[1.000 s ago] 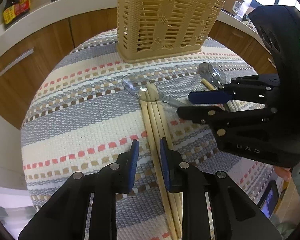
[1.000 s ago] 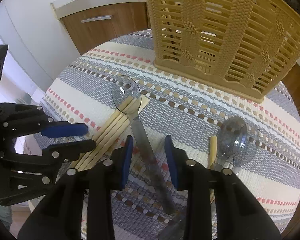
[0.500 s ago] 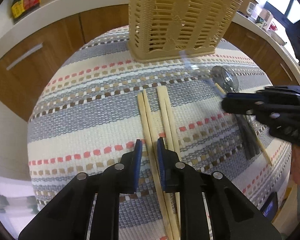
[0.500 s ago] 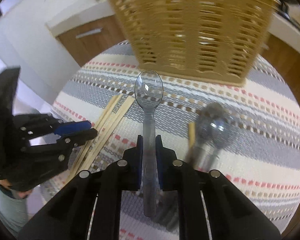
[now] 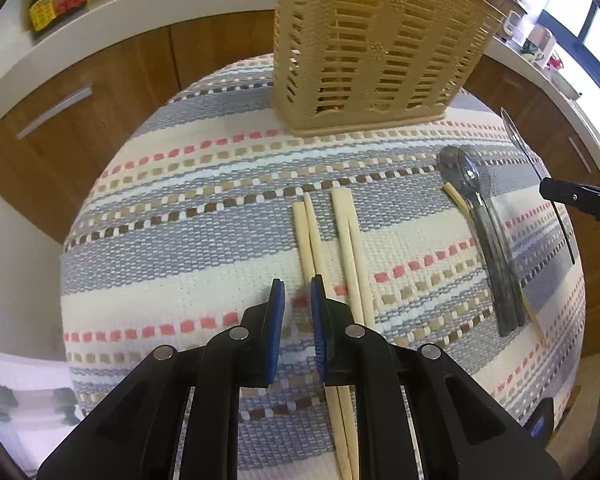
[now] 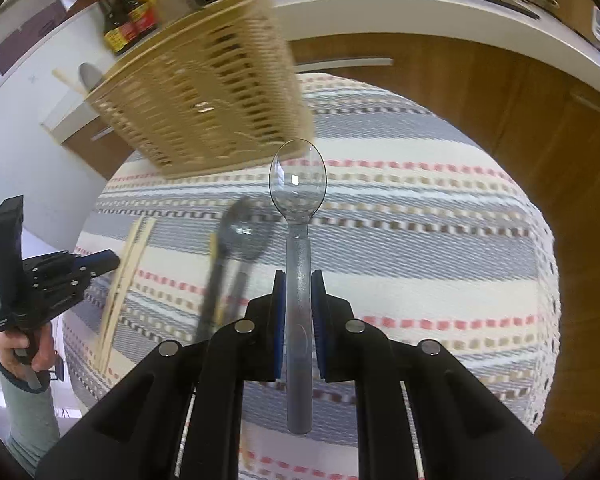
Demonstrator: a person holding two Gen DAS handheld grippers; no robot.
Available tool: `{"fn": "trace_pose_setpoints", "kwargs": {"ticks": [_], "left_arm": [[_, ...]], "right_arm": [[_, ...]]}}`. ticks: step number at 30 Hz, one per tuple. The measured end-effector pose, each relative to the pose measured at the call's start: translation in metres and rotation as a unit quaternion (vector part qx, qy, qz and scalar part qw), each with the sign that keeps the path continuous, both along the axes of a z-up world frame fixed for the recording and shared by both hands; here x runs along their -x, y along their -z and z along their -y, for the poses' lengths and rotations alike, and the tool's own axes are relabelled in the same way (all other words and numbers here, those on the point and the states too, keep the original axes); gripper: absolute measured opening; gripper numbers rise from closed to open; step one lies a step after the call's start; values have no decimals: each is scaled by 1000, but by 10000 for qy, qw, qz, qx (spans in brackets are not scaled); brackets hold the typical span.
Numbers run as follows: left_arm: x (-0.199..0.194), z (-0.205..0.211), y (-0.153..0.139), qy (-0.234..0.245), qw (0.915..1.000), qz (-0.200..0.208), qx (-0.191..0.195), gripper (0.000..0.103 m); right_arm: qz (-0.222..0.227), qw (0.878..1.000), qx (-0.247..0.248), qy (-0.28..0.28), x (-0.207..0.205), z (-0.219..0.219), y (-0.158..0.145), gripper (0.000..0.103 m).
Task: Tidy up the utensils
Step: 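Grasp a clear spoon with the right gripper while the left gripper grasps a chopstick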
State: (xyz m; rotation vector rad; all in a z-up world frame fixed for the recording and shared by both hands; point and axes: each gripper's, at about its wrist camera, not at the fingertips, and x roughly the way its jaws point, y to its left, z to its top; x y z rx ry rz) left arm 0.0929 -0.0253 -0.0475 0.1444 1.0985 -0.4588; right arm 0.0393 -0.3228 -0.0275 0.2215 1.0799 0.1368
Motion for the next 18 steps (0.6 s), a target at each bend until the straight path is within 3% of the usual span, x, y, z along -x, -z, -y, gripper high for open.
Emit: {"fn": "trace_pose_setpoints", "kwargs": {"ticks": [7, 11, 18], "left_arm": [[-1, 20, 4, 189, 9979, 185, -598, 15], [2, 23, 3, 188, 9960, 253, -833, 5], [-1, 14, 1, -19, 9974, 189, -692, 5]], "right_arm": [[-345, 9990, 275, 3, -1, -2, 25, 10], [-493, 9977, 458, 18, -1, -2, 32, 11], [-623, 9960, 639, -42, -2, -3, 31, 11]]}}
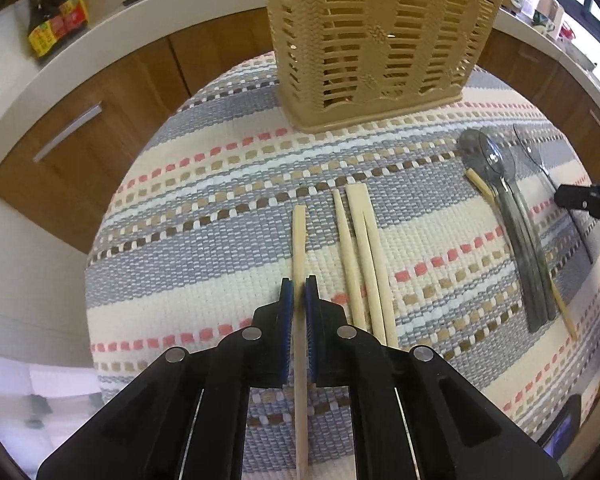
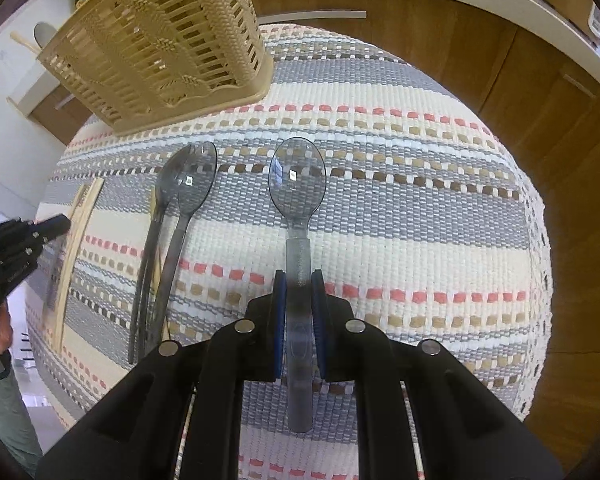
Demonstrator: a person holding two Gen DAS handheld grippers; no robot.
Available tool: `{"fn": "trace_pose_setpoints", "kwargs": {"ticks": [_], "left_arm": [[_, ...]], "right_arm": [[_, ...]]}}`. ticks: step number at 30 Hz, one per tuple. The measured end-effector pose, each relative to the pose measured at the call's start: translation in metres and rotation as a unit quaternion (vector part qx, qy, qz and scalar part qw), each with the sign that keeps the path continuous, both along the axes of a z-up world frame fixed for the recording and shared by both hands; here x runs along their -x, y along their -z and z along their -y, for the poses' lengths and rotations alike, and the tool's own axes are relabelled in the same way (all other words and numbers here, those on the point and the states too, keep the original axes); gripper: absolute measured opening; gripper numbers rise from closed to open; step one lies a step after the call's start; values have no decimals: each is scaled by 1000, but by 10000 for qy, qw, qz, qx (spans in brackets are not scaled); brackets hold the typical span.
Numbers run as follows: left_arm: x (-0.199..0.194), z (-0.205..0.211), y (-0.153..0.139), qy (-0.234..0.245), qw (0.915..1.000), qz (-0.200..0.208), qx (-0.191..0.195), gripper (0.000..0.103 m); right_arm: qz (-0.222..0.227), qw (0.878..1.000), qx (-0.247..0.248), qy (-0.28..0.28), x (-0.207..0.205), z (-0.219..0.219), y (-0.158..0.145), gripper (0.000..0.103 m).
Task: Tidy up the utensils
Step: 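Carry the spoon and chopstick over the beige basket and open both grippers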
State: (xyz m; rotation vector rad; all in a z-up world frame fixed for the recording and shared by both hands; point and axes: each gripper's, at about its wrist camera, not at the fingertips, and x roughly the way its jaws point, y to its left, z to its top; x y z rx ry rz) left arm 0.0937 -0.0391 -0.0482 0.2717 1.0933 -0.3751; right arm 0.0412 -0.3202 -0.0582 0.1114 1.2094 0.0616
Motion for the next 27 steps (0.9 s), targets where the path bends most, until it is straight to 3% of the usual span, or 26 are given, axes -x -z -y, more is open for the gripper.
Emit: {"fn": "trace_pose_setpoints", "kwargs": {"ticks": [3, 7, 10, 12, 15, 21, 23, 27], "left_arm": [[-4, -7, -1, -29, 9999, -75, 126, 6], [-17, -8, -3, 22, 9995, -226, 211, 8], [-28, -4, -1, 118, 9995, -282, 70, 8], [-36, 2, -1, 176, 9991, -376, -5, 10], [-39, 10, -2, 278, 9985, -441, -153, 11], [-24, 24, -7, 394, 9979, -138, -497, 4], [-16, 25, -18, 473, 9984, 88, -281, 4], [4, 14, -65, 660, 9954, 547, 437, 4]], "right_arm": [[-62, 9999, 68, -50, -5, -3, -1, 17], [-131, 9998, 123, -20, -19, -1, -5, 38], [-249, 9996, 105, -86, -30, -1, -3, 38], [-299, 9993, 179, -154, -34, -5, -5, 33], [-292, 9984, 414, -260, -37, -16, -6, 12], [17, 9976, 511, -461, -25, -33, -20, 10], [222, 9974, 449, -511, -19, -37, -34, 10], [754, 9942, 378, -669, -10, -42, -74, 10]]}}
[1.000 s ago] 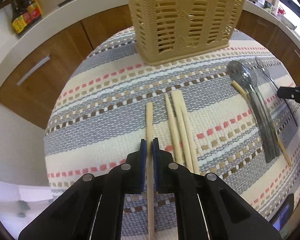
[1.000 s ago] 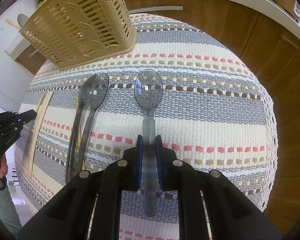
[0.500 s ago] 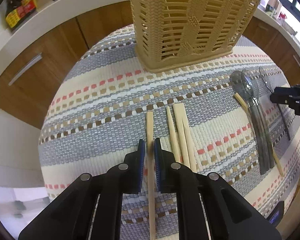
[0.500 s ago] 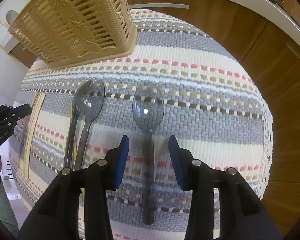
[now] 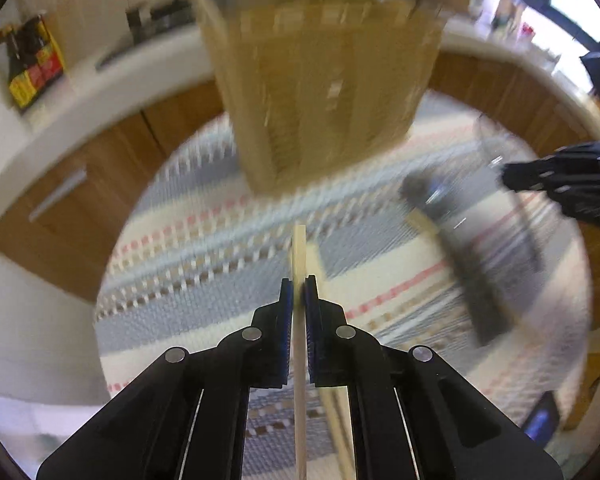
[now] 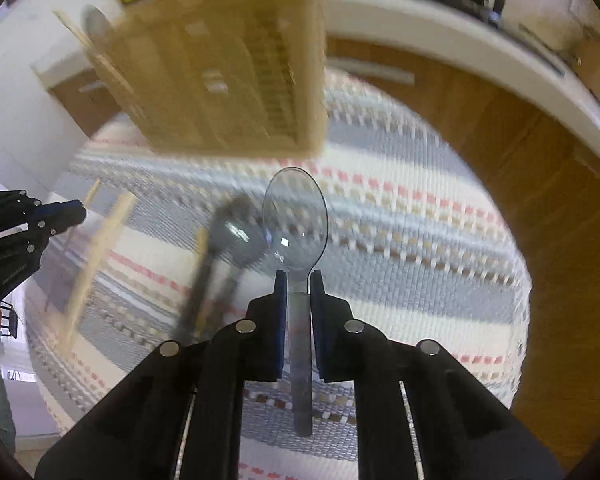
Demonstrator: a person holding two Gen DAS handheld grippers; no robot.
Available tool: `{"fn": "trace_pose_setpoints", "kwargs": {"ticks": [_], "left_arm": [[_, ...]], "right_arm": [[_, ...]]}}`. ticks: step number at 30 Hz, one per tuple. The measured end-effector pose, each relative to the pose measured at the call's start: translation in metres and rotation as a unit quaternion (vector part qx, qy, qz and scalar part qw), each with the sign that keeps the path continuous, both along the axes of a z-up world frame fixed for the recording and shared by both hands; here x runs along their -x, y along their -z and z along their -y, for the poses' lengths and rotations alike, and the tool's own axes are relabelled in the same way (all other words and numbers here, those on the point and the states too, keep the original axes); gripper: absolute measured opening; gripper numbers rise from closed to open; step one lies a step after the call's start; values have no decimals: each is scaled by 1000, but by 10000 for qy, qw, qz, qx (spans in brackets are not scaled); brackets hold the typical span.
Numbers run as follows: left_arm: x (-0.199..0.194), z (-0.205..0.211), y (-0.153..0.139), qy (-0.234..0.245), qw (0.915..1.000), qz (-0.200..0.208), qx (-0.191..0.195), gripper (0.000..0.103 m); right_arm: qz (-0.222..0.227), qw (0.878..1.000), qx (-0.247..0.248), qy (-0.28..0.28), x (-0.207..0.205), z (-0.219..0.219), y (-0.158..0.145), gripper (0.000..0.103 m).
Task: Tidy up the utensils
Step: 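Carry the spoon and chopstick over the beige basket and open both grippers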
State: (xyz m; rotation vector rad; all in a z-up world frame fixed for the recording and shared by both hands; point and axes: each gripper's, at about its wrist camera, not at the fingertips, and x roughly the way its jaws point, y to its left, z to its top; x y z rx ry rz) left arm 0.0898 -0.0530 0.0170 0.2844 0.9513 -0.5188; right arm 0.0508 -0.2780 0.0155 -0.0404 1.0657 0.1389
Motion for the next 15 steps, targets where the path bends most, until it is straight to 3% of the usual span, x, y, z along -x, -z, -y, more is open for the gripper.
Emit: {"fn": "trace_pose_setpoints", "kwargs": {"ticks": [7, 15], "left_arm": [[24, -5, -100, 254, 9889, 931, 1129, 4], [10, 12, -168, 45, 9632, 1844, 1956, 4]], "right_arm": [[1004, 9938, -406, -246, 4, -10, -76, 10], [1920, 9778, -764, -347, -19, -6, -144, 10]]}}
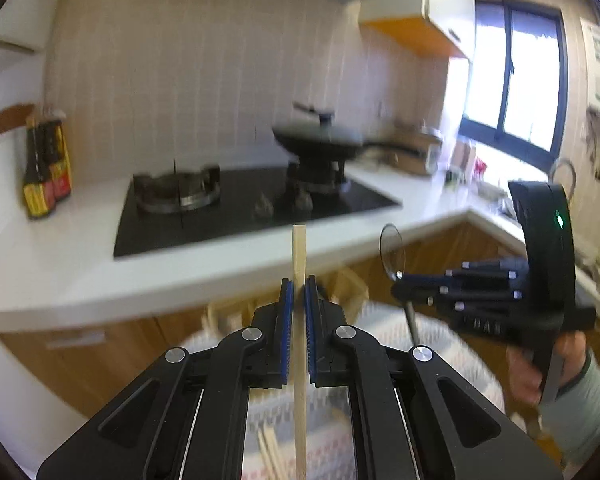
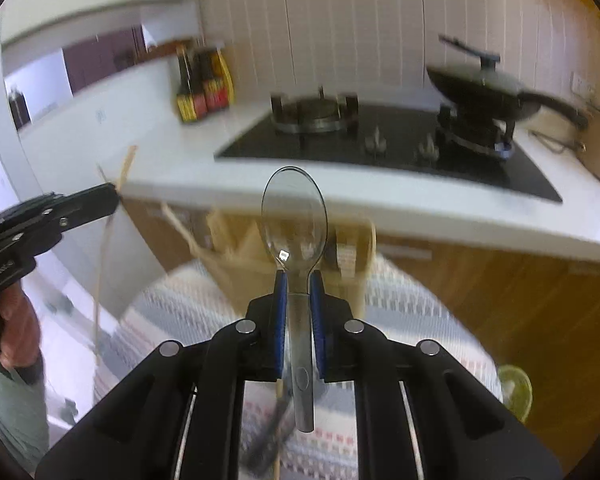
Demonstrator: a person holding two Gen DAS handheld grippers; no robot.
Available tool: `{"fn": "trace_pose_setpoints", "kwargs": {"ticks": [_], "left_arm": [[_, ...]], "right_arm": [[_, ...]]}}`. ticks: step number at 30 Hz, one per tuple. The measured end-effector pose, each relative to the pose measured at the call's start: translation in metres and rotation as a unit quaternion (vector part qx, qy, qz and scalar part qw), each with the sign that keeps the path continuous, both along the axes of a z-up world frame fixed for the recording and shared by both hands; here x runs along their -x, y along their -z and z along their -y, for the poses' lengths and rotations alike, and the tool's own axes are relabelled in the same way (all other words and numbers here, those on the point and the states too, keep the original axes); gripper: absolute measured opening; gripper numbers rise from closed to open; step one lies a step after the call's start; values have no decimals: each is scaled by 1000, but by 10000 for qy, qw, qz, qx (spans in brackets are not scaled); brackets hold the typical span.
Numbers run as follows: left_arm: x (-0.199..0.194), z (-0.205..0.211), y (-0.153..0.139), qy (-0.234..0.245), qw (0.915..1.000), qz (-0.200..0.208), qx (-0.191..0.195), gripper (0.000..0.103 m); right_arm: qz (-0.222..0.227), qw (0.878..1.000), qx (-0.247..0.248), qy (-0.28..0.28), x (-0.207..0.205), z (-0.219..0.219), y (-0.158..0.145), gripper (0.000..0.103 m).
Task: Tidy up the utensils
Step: 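Carry the spoon and chopstick over the beige basket and open both grippers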
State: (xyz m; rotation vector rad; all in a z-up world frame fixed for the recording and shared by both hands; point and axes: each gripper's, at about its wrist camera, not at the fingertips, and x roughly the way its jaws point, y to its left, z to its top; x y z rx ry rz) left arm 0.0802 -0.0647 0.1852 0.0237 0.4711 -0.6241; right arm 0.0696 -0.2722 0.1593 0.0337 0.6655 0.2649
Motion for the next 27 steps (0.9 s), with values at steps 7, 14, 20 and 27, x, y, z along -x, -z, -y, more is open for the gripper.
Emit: {"fn": "trace_pose_setpoints", "kwargs": {"ticks": [7, 14, 20, 27], "left_arm": [[-34, 12, -13, -259, 9963, 481, 665, 4], [-58, 19, -12, -802, 9850, 1169, 988, 4], [-70, 24, 7, -1445, 9705, 1705, 900, 4], [-81, 22, 31, -1600, 9699, 1632, 842, 4]], "right_arm": [[1090, 9938, 192, 87, -24, -1, -27, 10], [1766, 9835, 297, 247, -51, 1, -20, 10], [1767, 9837, 37, 347, -71, 7, 11, 10], [1603, 9856, -202, 498, -82, 17, 39, 10]]}}
